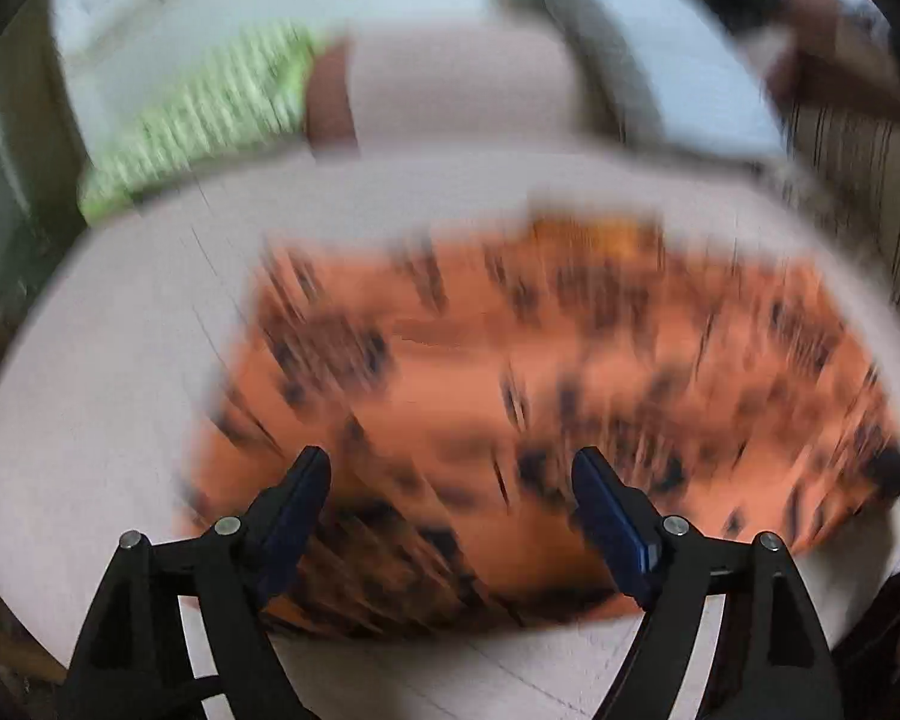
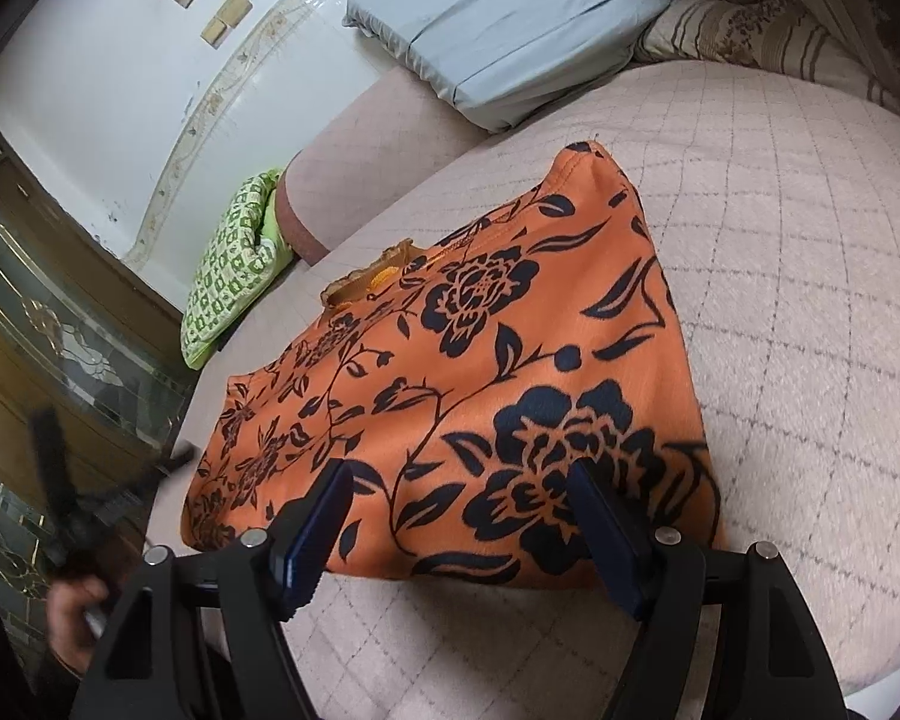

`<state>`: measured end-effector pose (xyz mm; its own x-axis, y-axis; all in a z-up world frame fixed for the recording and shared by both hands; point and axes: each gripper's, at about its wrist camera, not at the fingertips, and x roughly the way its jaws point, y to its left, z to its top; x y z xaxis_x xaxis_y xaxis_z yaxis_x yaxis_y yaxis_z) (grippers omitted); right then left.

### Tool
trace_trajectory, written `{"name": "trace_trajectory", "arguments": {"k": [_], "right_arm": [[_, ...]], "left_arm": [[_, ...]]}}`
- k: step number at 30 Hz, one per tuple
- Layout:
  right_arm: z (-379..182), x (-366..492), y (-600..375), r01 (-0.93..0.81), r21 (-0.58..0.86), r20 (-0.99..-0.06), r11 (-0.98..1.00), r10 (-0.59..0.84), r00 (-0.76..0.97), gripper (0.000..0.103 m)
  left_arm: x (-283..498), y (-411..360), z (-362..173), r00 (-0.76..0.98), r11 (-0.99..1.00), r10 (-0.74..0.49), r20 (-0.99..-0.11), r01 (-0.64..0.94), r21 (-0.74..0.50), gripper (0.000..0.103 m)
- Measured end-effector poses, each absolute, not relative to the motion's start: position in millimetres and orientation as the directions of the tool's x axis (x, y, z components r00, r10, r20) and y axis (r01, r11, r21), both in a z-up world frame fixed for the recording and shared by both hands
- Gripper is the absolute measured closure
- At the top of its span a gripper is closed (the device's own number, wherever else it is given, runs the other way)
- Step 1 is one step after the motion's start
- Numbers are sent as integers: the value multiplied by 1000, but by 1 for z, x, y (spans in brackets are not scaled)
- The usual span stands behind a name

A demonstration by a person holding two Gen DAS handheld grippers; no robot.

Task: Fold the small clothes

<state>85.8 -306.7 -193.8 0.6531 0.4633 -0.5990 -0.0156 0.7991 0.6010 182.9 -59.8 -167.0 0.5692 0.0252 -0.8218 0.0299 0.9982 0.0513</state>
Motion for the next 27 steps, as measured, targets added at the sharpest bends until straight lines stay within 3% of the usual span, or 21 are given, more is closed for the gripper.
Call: {"name": "trace_trajectory", "arguments": {"k": [1, 4, 6, 10, 12, 13, 18, 20, 23, 27], "right_arm": [[-195, 86, -309, -5, 609, -601, 794, 464, 651, 26], [-199, 83, -322, 56, 663, -596, 746, 482, 643, 27], [-186, 77, -321, 96, 646, -616, 757, 442, 653, 26], [-171, 80, -303, -13, 652, -562, 758, 494, 663, 26], [-205, 97, -311, 140, 631, -678, 763, 454, 578, 28], [-211, 94, -320, 185, 673, -657, 716, 463, 595, 33], [-163, 59, -326, 155, 676, -611, 720, 431, 663, 31], [-169, 47, -329, 196, 701, -619, 686, 449, 644, 27], [-204, 47, -336, 346, 677, -706, 650, 439, 556, 27], [-210, 54, -342, 384, 723, -668, 574, 440, 601, 26]], "left_arm": [[188, -55, -195, 493, 1000, 2, -870, 11, 8, 17], [177, -63, -188, 580, 997, 34, -814, 41, 71, 16], [178, -57, -187, 572, 999, -1, -820, 37, 24, 17], [175, -56, -185, 598, 998, -4, -801, 49, 31, 16], [173, -55, -182, 593, 998, -15, -805, 52, 19, 16], [165, -53, -176, 594, 999, -25, -804, 52, 7, 16], [158, -39, -136, 749, 998, -59, -659, 41, -43, 16], [163, -42, -139, 729, 999, -47, -683, 30, -36, 16], [173, -48, -149, 672, 998, -54, -738, 17, -58, 16], [174, -53, -152, 667, 999, -36, -744, 12, -38, 16]]}}
